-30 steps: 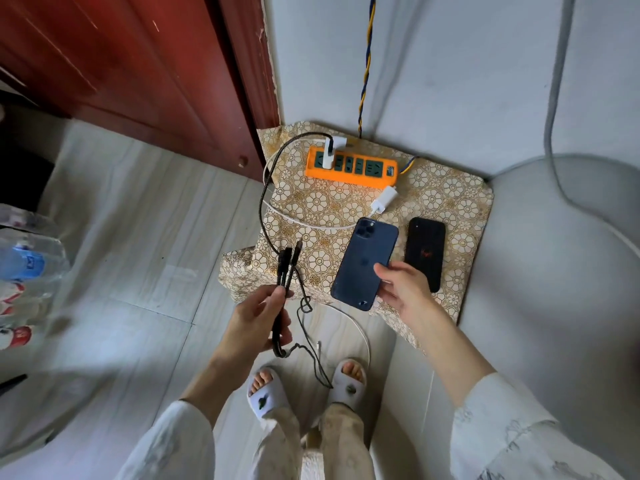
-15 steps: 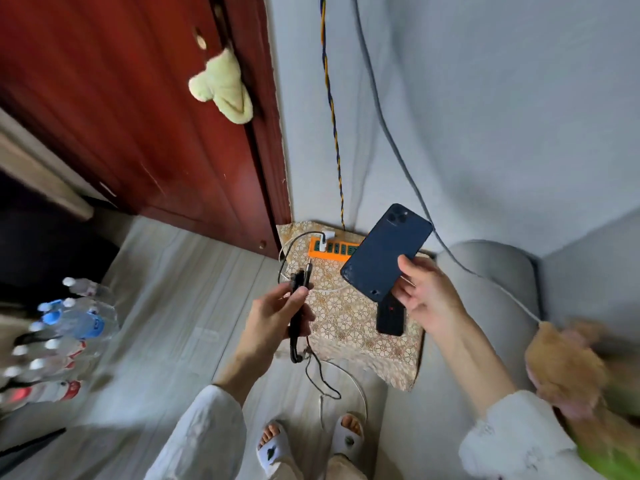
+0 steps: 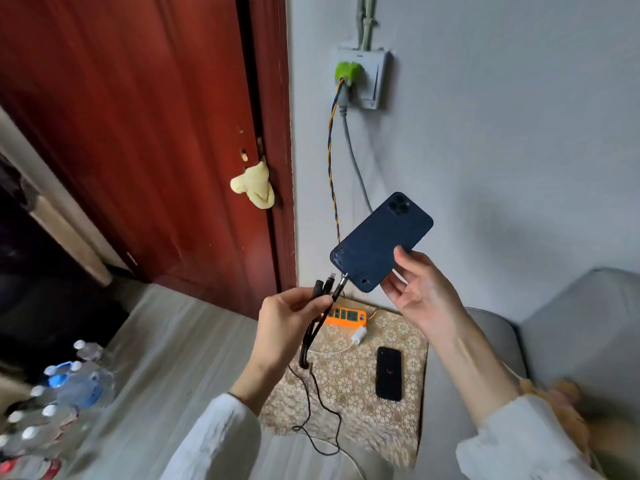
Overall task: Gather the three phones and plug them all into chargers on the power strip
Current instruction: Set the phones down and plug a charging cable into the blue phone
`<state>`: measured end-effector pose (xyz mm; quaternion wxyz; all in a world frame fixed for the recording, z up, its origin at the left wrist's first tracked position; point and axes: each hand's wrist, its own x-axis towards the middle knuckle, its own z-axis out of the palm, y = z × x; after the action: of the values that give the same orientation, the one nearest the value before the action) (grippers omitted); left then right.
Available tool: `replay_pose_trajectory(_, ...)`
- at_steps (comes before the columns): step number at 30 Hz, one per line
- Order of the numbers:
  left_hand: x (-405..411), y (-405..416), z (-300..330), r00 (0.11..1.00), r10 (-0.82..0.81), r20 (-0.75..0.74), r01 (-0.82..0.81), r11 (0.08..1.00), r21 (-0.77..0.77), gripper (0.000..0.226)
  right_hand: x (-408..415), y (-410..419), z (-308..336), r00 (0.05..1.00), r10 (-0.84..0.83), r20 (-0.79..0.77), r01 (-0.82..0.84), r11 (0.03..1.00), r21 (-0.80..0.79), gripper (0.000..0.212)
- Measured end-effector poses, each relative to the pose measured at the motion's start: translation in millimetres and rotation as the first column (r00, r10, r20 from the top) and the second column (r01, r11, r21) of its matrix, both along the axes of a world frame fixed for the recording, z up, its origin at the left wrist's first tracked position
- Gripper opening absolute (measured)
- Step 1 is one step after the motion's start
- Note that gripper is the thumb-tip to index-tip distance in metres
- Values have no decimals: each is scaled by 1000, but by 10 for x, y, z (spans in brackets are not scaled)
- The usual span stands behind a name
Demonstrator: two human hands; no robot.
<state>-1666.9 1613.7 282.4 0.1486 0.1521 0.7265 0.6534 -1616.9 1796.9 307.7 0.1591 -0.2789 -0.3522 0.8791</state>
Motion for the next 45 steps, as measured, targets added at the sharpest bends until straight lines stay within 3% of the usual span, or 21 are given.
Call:
replay_pose_trajectory(3, -12, -4, 67, 994, -38, 101, 30, 997, 73, 20, -28, -41, 63, 999, 4, -38, -4, 1000, 7, 14)
replay_pose_trajectory(7, -56, 23, 136, 988, -57, 146, 51, 997, 50, 29, -28, -31, 115, 997, -5, -71, 7, 1000, 15, 12)
replay_pose_trajectory(31, -34, 99, 284, 989, -124, 84, 123, 992, 14, 25, 23, 54, 60, 997, -5, -73, 3, 1000, -23, 12)
replay_pose_trajectory(38, -23, 77, 258, 990, -115, 86, 116, 993, -1, 27, 36, 17, 56, 996, 19, -87, -15, 999, 47, 13)
replay_pose_trajectory(45, -21, 17, 198, 988, -132, 76, 136, 990, -43, 24, 93, 51, 49, 993, 113, -38, -102, 969, 223, 14)
